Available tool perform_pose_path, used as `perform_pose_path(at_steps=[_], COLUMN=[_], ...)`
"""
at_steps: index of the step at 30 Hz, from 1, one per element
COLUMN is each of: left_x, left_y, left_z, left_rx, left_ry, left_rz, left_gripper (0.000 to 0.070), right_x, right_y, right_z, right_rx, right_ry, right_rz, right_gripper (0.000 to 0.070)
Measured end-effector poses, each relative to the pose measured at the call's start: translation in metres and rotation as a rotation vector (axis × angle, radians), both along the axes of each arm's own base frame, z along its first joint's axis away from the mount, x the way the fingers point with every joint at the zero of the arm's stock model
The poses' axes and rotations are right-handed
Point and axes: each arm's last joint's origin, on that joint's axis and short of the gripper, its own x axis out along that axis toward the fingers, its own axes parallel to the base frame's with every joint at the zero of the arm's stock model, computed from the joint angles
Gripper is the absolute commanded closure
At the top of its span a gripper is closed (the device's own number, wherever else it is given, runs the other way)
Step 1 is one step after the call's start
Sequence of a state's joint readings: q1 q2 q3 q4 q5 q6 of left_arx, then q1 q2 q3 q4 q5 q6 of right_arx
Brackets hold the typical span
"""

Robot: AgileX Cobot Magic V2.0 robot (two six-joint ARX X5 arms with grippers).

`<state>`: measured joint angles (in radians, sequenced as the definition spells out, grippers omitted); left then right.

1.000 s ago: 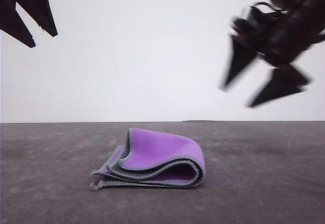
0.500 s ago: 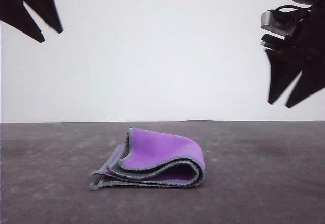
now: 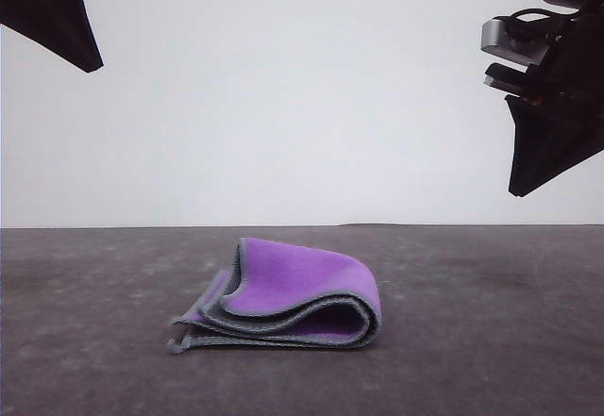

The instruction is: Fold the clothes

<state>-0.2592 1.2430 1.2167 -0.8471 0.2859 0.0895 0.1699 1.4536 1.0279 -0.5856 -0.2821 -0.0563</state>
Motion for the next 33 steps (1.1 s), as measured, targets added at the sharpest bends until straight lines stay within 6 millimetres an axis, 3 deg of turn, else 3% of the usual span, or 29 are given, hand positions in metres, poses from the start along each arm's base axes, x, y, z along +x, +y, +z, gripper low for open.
perform_pose_path(at_steps=[17, 23, 26, 33], left_x=[-0.001, -0.027, -0.048, -0.103], left_y=[0.002, 0.023, 0.041, 0.061], left_z=[0.002, 0.002, -0.016, -0.098], left_rx=[0.008, -0.051, -0.113, -0.177], left_ry=[-0.021, -0.242, -0.399, -0.556], left_rz=[-0.008, 0.095, 0.2, 0.35], left_gripper=[0.0696, 0.0696, 0.0696, 0.0696], right_x=[0.0, 0.0, 0.001, 0.001], right_y=[0.0, 0.0, 0.0, 0.0], right_z=[0.0, 0.0, 0.001, 0.001], right_rx=[0.0, 0.001, 0.002, 0.002], right_ry=[-0.001, -0.005, -0.011, -0.011], right_rz=[0.0, 0.0, 0.0, 0.0], right_gripper=[0.0683, 0.0683, 0.0683, 0.0683])
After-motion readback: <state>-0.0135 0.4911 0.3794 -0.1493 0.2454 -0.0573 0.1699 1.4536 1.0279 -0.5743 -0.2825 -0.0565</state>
